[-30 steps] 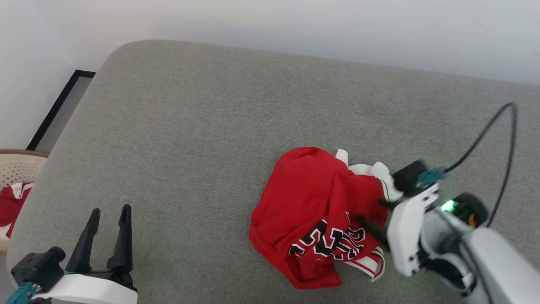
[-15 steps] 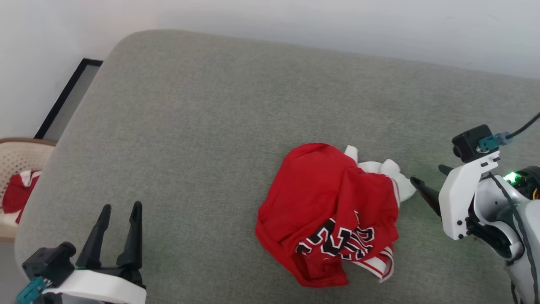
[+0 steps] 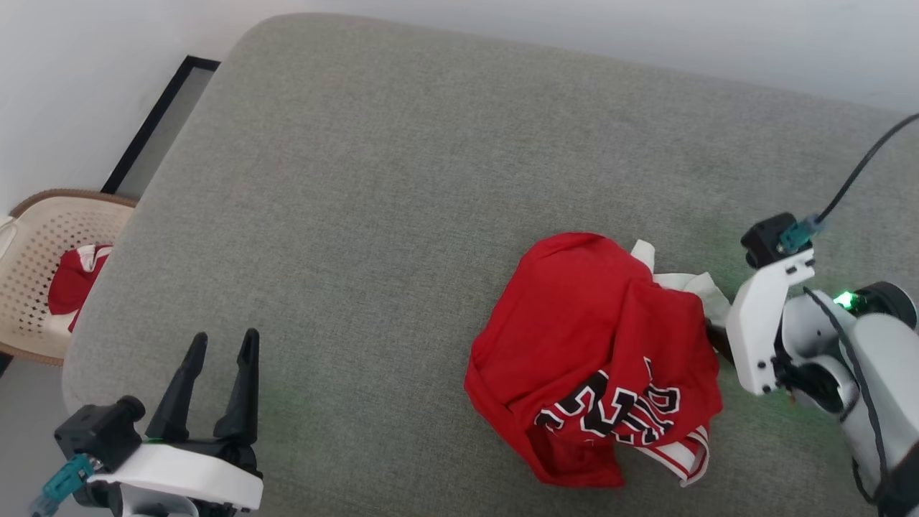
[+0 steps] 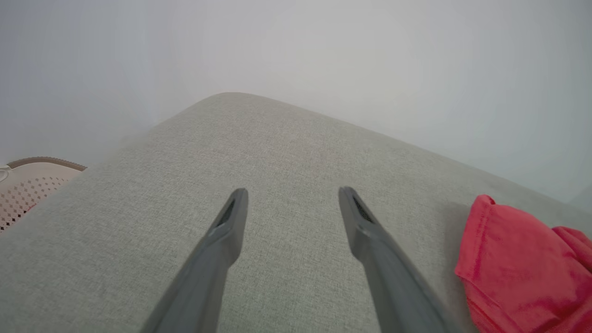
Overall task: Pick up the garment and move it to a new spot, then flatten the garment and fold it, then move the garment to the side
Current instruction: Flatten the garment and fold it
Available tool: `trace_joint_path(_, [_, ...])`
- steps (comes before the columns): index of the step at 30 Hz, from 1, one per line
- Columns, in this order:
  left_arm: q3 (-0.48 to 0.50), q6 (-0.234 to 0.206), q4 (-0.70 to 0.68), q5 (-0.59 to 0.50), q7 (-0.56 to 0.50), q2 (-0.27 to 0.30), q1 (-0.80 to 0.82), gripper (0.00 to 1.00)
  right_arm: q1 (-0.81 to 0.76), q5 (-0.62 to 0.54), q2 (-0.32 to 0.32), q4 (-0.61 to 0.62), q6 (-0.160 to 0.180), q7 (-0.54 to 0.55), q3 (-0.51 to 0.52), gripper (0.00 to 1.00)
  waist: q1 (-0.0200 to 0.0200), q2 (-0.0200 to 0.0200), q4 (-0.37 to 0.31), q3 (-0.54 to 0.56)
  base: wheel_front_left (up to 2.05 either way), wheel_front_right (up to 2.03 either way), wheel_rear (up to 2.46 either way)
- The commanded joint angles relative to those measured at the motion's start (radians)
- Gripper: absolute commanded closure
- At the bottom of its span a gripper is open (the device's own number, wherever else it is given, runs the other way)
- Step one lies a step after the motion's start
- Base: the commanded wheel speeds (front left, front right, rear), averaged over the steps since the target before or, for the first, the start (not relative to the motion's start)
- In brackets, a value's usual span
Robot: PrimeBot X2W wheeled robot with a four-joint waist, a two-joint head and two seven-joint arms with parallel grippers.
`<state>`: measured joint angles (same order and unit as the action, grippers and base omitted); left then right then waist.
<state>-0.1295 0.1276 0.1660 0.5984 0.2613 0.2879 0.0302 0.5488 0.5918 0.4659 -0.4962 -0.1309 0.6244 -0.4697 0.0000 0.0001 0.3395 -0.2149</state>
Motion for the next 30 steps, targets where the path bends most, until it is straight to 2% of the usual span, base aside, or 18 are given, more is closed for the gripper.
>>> trace_joint_path(1, [0.001,0.003,0.001,0.001,0.005,0.001,0.012,0.00,-0.007,0.028,-0.024,-0.050,0.000,0.013,-0.019,0.08,0.0000,-0.0001,0.006,-0.007,0.00,0.00,0.00])
trace_joint_path(2, [0.000,0.003,0.002,0.002,0.005,0.000,0.013,0.00,0.002,0.034,-0.027,-0.071,0.000,0.017,-0.034,0.80,0.0000,-0.0001,0.007,-0.010,0.00,0.00,0.00])
trace_joint_path(3, [-0.001,0.003,0.003,0.003,0.005,-0.001,0.017,0.00,0.011,0.039,-0.024,-0.087,0.000,0.019,-0.053,1.00,0.0000,-0.0001,0.009,-0.011,0.00,0.00,0.00])
trace_joint_path(9, [0.022,0.003,0.007,-0.003,0.005,-0.004,0.006,0.00,0.075,0.082,0.017,-0.119,0.002,-0.030,-0.071,1.00,0.0000,-0.0001,-0.019,-0.004,0.00,0.00,0.00])
trace_joint_path(16, [0.043,0.003,-0.002,-0.016,0.005,0.001,-0.014,0.00,0.087,0.109,0.096,-0.059,0.000,-0.035,-0.031,1.00,0.0000,-0.0001,-0.080,0.014,0.00,0.00,0.00])
trace_joint_path(19, [0.047,0.003,-0.006,-0.018,0.005,0.001,-0.014,0.00,0.058,0.109,0.138,-0.040,0.000,-0.023,0.012,1.00,0.0000,-0.0001,-0.105,0.021,0.00,0.00,0.00])
trace_joint_path(23, [0.055,0.003,-0.009,-0.021,0.005,0.005,-0.029,0.00,-0.015,0.113,0.161,-0.022,0.000,0.015,0.088,1.00,0.0000,-0.0001,-0.134,0.033,0.00,0.00,0.00])
trace_joint_path(30, [0.055,0.003,-0.013,-0.026,0.005,0.008,-0.031,0.00,-0.183,0.091,0.130,-0.011,0.000,0.108,0.234,1.00,0.0000,-0.0001,-0.158,0.040,0.00,0.00,0.00])
